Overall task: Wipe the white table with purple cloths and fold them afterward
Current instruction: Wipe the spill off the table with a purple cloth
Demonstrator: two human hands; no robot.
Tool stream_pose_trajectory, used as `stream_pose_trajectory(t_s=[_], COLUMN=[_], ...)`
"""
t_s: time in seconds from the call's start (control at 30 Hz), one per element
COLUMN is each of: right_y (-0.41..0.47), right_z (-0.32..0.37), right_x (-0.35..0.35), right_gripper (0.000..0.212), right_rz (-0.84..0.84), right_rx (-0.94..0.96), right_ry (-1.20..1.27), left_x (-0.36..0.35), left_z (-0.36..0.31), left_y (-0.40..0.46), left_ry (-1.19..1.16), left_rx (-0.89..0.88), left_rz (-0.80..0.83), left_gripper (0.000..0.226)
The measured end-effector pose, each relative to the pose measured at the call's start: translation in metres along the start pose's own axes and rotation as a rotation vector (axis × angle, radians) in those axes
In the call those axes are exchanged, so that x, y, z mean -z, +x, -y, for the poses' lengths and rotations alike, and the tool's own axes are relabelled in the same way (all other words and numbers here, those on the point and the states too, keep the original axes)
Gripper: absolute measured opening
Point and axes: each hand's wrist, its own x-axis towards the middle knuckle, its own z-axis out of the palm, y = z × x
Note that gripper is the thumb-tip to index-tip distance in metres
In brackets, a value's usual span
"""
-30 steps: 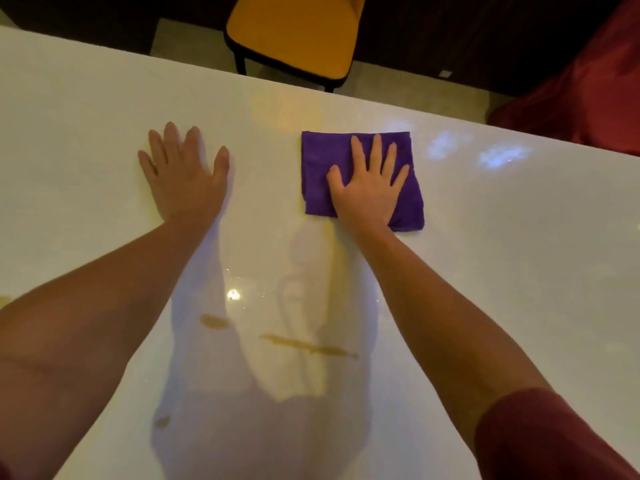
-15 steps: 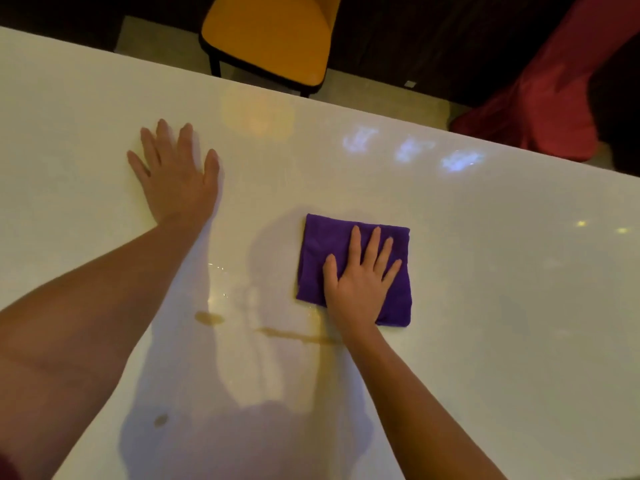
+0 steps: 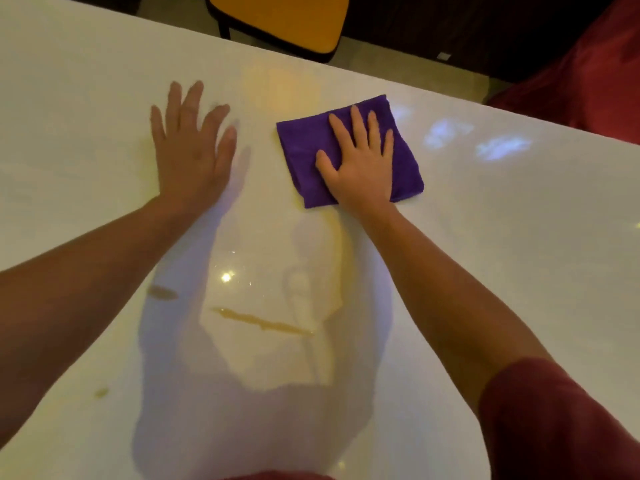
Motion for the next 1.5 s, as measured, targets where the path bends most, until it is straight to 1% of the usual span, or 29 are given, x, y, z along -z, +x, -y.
stream_pose_trajectory(t_s=[0.07,0.13,0.2,0.27,0.37,0.47,0.53,0.6,0.67,0.77,0.83,0.9,1.0,1.07,1.13,1.23,1.3,1.4,1.5], right_y=[-0.002,-0.022,-0.057,-0.107,-0.197,-0.253,-0.257,-0.239,-0.209,-0.147,-0.105,-0.071,-0.053,-0.063,-0.090,-0.157,-0.211,-0.277,-0.301], right_z=[-0.035,-0.068,-0.092,-0.106,-0.105,-0.076,-0.059,-0.060,-0.070,-0.085,-0.095,-0.109,-0.129,-0.137,-0.141,-0.142,-0.135,-0.106,-0.074], right_x=[0.008,0.013,0.014,0.012,-0.004,-0.022,-0.026,-0.024,-0.019,-0.006,0.004,0.015,0.024,0.022,0.019,0.013,0.007,-0.010,-0.024], right_gripper=[0.071,0.072,0.071,0.071,0.071,0.071,0.072,0.073,0.073,0.070,0.070,0.074,0.074,0.074,0.074,0.074,0.073,0.074,0.076], right_rz=[-0.011,-0.039,-0.055,-0.058,-0.082,-0.066,-0.050,-0.044,-0.067,-0.133,-0.181,-0.220,-0.179,-0.146,-0.149,-0.160,-0.166,-0.156,-0.126], right_rx=[-0.036,-0.145,-0.231,-0.271,-0.262,-0.230,-0.188,-0.123,-0.052,-0.006,-0.055,-0.144,-0.214,-0.212,-0.254,-0.350,-0.367,-0.332,-0.278], right_ry=[-0.002,-0.004,-0.020,-0.028,-0.020,-0.017,-0.022,-0.009,0.010,0.064,0.106,0.094,0.052,0.055,0.049,0.035,0.037,0.040,0.036], left_x=[-0.002,-0.008,-0.019,-0.031,-0.045,-0.047,-0.048,-0.047,-0.048,-0.049,-0.049,-0.048,-0.050,-0.052,-0.054,-0.051,-0.050,-0.051,-0.049], left_z=[-0.044,-0.085,-0.119,-0.141,-0.151,-0.154,-0.155,-0.155,-0.154,-0.154,-0.154,-0.154,-0.154,-0.152,-0.151,-0.152,-0.152,-0.151,-0.149], left_y=[-0.004,-0.003,-0.001,-0.003,-0.008,-0.008,-0.008,-0.007,-0.006,-0.005,-0.008,-0.009,-0.008,-0.008,-0.008,-0.009,-0.009,-0.009,-0.010], left_ry=[-0.023,0.009,0.053,0.070,0.153,0.183,0.183,0.170,0.160,0.141,0.139,0.150,0.173,0.191,0.185,0.155,0.157,0.162,0.144], left_rx=[-0.067,-0.083,-0.002,0.119,0.156,0.161,0.159,0.164,0.166,0.173,0.178,0.179,0.180,0.183,0.181,0.176,0.169,0.163,0.154], left_rz=[0.046,0.147,0.233,0.265,0.225,0.234,0.239,0.240,0.229,0.215,0.201,0.194,0.187,0.193,0.195,0.189,0.188,0.182,0.179], left_gripper=[0.054,0.053,0.054,0.056,0.061,0.061,0.061,0.060,0.060,0.059,0.060,0.060,0.060,0.060,0.060,0.059,0.059,0.062,0.067])
